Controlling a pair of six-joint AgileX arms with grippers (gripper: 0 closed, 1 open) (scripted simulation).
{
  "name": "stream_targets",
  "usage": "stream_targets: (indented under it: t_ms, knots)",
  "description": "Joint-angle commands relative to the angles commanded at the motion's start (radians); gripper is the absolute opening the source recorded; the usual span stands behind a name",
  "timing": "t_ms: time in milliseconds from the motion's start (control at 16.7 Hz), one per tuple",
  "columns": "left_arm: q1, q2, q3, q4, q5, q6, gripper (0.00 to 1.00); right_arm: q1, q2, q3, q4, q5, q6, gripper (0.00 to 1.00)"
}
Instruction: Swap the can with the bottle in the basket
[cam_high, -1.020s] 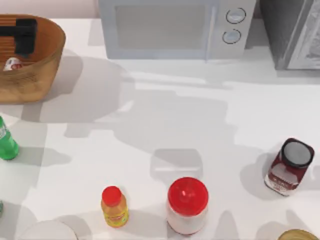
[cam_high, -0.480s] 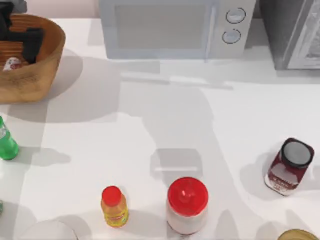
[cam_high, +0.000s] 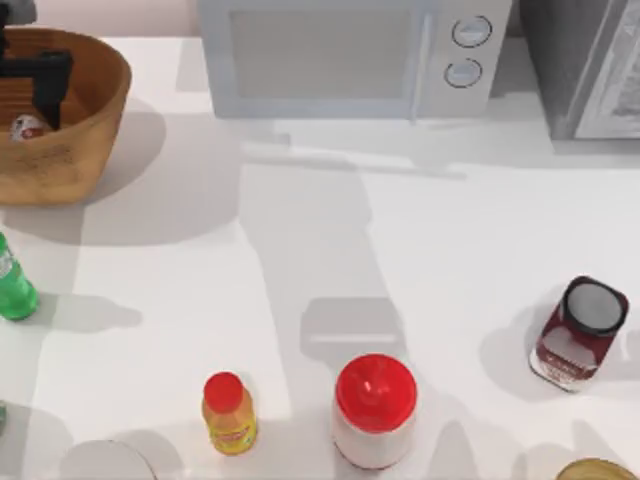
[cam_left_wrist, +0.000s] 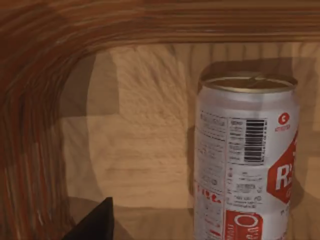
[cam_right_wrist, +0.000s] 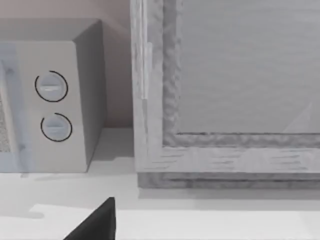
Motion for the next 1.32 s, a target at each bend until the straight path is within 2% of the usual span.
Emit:
stream_targets:
  t_ms: [300,720,1020,1320]
  knots:
    - [-0.005,-0.002,-0.005,0.004,-0.001,-0.001,1.00,0.000,0.000,0.000,0.000,0.000,0.000,1.00]
    - [-0.007,0.029,-0.165,0.197,0.000,-0.006,1.00,0.000,0.000,0.000,0.000,0.000,0.000,1.00]
    - [-0.007,0.032,-0.178,0.210,0.000,-0.007,1.00,0.000,0.000,0.000,0.000,0.000,0.000,1.00]
    - [-0.007,0.032,-0.178,0.210,0.000,-0.007,0.62,0.000,0.000,0.000,0.000,0.000,0.000,1.00]
